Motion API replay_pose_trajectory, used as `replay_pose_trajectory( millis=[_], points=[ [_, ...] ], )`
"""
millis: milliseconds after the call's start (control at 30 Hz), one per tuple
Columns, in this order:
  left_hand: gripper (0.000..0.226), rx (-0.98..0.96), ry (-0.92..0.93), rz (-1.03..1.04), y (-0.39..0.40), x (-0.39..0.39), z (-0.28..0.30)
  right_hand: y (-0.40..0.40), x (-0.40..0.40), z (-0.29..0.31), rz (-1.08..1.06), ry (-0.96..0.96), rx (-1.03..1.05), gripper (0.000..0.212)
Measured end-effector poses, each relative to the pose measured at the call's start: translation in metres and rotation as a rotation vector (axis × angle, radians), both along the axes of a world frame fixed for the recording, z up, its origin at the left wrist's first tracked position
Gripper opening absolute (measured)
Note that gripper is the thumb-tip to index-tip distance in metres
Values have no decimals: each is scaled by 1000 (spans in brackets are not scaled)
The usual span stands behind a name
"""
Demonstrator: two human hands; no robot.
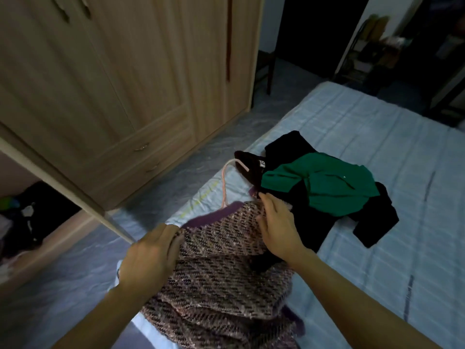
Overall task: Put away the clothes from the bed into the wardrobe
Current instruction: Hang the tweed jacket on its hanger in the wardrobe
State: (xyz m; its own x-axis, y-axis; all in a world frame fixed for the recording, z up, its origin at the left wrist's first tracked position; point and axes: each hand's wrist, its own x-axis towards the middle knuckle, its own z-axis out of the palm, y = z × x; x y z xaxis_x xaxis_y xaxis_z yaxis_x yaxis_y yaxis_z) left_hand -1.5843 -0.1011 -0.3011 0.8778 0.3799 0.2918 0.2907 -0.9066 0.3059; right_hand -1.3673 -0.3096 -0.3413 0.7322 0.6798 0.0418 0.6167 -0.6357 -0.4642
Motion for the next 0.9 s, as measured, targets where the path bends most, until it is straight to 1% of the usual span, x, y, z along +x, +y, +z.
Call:
replay_pose_trajectory(
  millis=[67, 167, 233, 300, 333, 467, 600, 733, 800, 900],
  points=[
    [35, 54, -23, -23, 10, -9, 16, 10, 6, 15, 25, -6, -4, 54],
    [40, 116, -61, -28, 21, -19, 36, 23, 8, 39, 129, 13, -63, 43],
    [37, 148, -83, -22, 28, -27, 49, 29, 9, 51, 178, 62, -94, 32],
    [32, 153, -92, -19, 34, -35, 63, 33, 9, 60, 201, 100, -62, 20],
    [31, 152, -95, -15, 37, -39, 71, 35, 7, 66, 207, 113, -40, 18],
    [32, 178, -129, -16, 49, -57, 102, 47, -9, 91, 215, 73, 48, 26],
    [31, 199, -160, 38, 71, -80, 134, 62, -32, 127, 222, -4, 184, 33],
    [33, 272, -209, 64, 98, -105, 166, 79, -59, 165, 232, -103, 313, 36],
    [33, 283, -239, 95, 109, -122, 183, 91, -75, 186, 233, -157, 384, 32],
    [30, 301, -306, 163, 125, -154, 208, 114, -102, 223, 244, -234, 472, 20]
  ],
)
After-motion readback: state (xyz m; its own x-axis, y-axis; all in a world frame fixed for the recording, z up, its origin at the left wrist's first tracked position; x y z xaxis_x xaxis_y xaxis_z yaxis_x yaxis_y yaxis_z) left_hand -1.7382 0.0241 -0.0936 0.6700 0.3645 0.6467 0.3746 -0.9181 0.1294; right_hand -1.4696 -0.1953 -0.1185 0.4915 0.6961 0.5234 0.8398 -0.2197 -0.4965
